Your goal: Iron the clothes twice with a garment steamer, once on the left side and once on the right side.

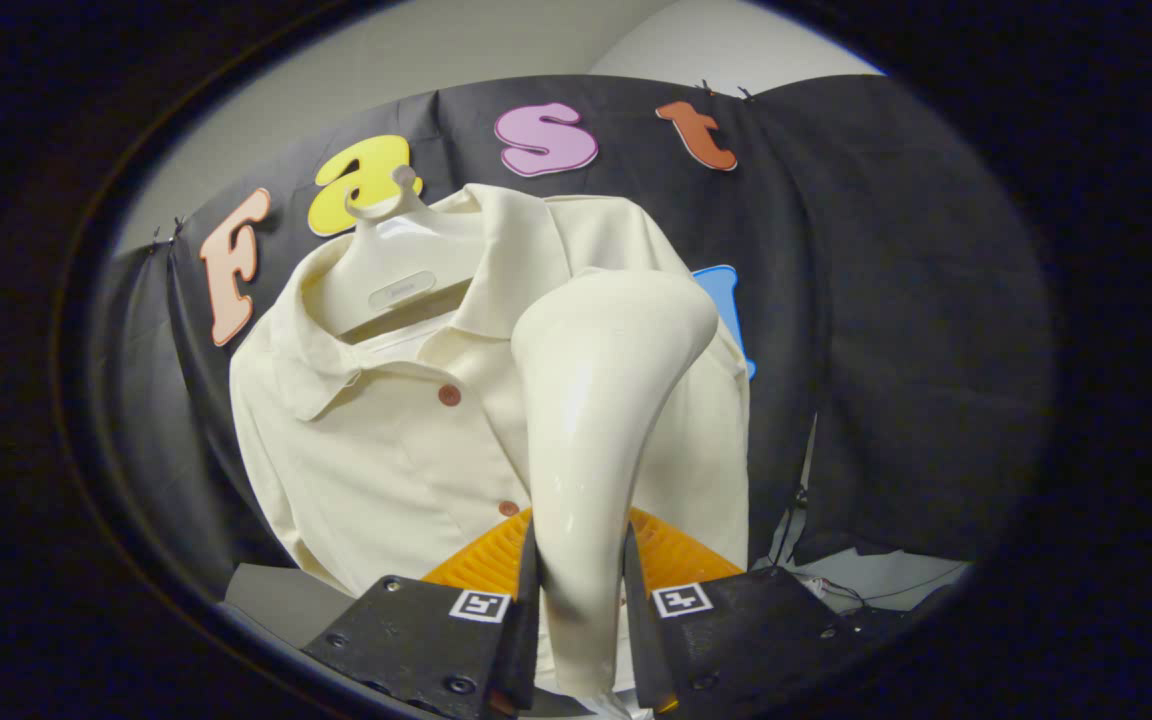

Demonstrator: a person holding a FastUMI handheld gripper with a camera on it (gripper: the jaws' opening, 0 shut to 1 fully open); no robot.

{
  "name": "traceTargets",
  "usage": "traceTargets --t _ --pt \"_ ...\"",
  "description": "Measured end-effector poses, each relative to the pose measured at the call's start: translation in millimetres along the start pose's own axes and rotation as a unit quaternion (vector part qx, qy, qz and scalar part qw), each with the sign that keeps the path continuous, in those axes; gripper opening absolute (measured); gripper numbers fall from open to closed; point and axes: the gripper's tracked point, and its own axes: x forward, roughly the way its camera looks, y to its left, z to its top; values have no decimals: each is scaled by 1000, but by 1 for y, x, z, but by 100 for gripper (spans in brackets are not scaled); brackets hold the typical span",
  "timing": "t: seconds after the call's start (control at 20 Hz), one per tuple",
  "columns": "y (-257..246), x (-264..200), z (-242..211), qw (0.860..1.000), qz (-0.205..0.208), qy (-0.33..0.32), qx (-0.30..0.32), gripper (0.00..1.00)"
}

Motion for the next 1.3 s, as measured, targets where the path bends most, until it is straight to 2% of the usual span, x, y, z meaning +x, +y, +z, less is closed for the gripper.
traceTargets --t 0.2,0.4,0.8,1.3 --pt "-7 7 -8 1000 0 18 -20 38" --pt "-17 12 -19 1000 1 23 -4 39" --pt "-35 22 -67 998 9 57 8 39" --pt "-69 39 -134 995 15 83 56 39"
